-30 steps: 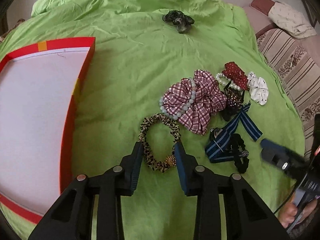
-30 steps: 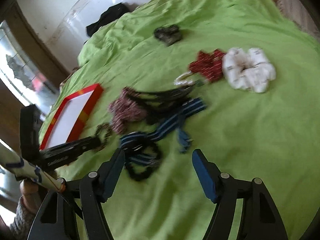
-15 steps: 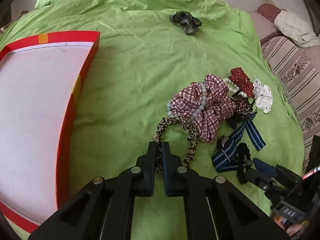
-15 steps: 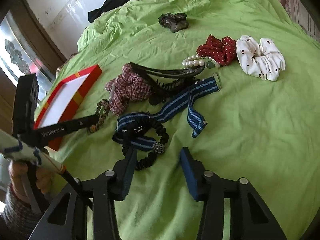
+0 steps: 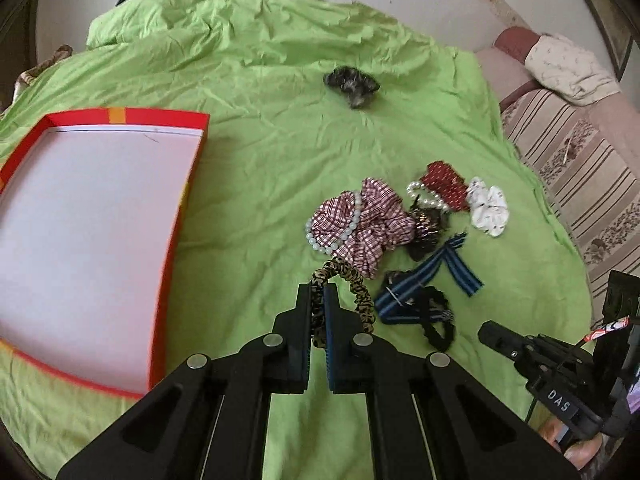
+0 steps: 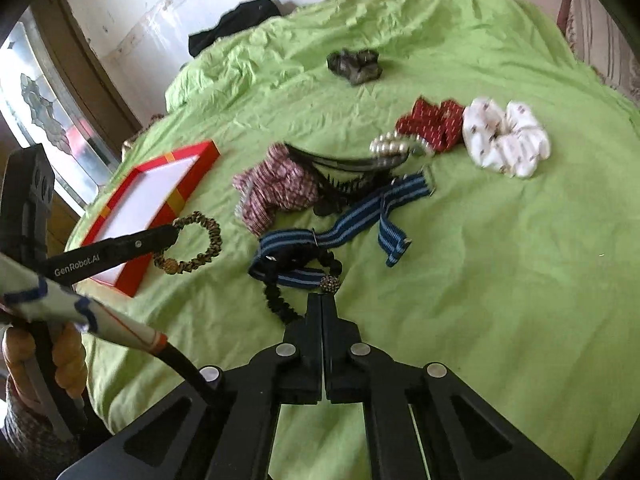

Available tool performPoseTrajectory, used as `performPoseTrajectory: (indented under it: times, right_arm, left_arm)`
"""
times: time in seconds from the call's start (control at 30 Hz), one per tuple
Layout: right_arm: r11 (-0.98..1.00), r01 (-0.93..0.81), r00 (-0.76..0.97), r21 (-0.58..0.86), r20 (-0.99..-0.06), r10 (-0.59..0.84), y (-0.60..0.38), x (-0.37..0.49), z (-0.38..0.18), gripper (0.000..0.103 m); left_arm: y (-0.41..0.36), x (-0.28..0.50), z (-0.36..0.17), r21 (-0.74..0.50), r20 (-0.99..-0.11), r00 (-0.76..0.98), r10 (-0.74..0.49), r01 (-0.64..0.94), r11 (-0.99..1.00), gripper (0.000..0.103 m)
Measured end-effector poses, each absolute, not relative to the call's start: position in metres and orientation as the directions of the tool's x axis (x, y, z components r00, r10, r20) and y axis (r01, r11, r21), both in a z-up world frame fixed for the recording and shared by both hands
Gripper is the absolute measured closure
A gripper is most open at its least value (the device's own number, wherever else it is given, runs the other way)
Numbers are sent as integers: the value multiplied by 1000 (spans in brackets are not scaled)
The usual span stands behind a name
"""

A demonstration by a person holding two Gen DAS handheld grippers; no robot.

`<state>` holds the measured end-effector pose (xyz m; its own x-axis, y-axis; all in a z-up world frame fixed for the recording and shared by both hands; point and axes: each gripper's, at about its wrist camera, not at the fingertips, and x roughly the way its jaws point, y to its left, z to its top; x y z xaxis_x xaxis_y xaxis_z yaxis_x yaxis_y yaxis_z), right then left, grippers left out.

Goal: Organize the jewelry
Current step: 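Grasp the black scrunchie with the right tool while the left lifts the leopard scrunchie, then carry both scrunchies over the red tray and open both tools to drop them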

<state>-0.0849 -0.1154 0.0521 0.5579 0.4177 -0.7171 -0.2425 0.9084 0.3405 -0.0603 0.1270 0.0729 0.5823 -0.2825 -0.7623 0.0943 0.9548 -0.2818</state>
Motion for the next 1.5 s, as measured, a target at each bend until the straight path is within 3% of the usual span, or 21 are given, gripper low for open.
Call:
performPoseTrajectory:
  times: [0.17,0.27,0.4,0.53,0.57,0.73,0.83,0.93,1.5]
  right_arm:
    - [909,-229,560,349,-716,417,-118,-88,59,100]
    - [903,-189,510,386,-747,426,-114,-73,42,83]
    - [901,-223,507,373,-745,434,-97,-73,39,83]
    - [906,-301,523,297,-743,417,-73,-78,42,60]
    - [908,-311,523,282,-746,411,-68,-77,41,59]
    - [913,-321,496,252,-776,389,-60,-62,24,60]
    - [914,-320,497,248,-778,385,-60,-60,21,84]
    - [907,-314,491,279,-771,407,-65,-62,23,91]
    - [839,-385,502,384,-676,540,-51,-92,105,92]
  left_arm:
    - [136,-79,86,-289,-742,610,-278,83,954,98]
    - [139,-84,84,-295,-746,604,-279,76,952,98]
    - [134,-87,74,-287,-762,579,-291,101,952,98]
    - [123,-80,52,-261,-796,533,-286,124,957,98]
    - [122,-77,46,-259,-803,523,-284,122,958,98]
    - [120,-64,26,-260,-827,487,-282,114,959,98]
    - [119,-61,23,-263,-825,486,-288,119,957,98]
    - [118,-61,22,-259,-822,494,-283,119,959,97]
    - [175,-111,111,-322,-687,672,-275,57,945,98]
